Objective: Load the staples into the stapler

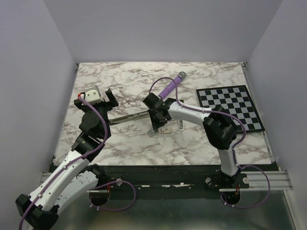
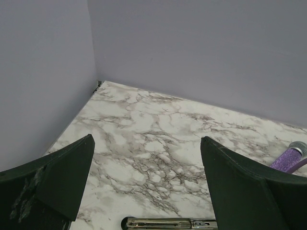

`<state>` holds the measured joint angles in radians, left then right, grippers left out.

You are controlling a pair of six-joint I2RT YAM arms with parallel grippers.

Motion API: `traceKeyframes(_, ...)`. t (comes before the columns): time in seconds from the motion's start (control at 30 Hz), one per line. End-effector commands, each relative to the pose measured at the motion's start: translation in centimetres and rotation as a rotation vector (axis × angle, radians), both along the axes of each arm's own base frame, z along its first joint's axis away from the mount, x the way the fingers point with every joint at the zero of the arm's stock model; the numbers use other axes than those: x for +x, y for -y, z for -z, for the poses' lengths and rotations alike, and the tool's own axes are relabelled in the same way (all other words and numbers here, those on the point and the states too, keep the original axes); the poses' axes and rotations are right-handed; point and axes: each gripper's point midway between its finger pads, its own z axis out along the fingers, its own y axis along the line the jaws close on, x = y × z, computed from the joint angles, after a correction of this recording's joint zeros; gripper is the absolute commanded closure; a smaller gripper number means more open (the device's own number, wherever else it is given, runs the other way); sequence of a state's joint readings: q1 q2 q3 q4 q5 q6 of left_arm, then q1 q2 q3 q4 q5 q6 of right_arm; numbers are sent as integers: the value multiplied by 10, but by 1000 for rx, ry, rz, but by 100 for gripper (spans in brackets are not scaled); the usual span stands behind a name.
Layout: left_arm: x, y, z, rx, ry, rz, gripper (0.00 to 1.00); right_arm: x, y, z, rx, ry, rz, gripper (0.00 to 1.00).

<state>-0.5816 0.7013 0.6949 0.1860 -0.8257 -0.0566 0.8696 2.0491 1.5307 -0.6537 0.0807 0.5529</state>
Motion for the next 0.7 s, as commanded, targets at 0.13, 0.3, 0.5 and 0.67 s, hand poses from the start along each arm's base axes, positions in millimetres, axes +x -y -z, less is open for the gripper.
traceKeyframes(0.13,0,1,-4,-16,24,15,1,-12,4,8,-19,-41,-31,72)
traceKeyframes(0.3,-1,1,-4,-18,26,16,1,-17,7,13,-32,-59,-43,72)
traceKeyframes(0.5,0,2,-3,-17,23,18,1,-19,11,16,-47,-64,-48,73)
traceKeyframes(0.67,0,2,-3,-16,22,19,1,-19,12,17,-56,-63,-46,76)
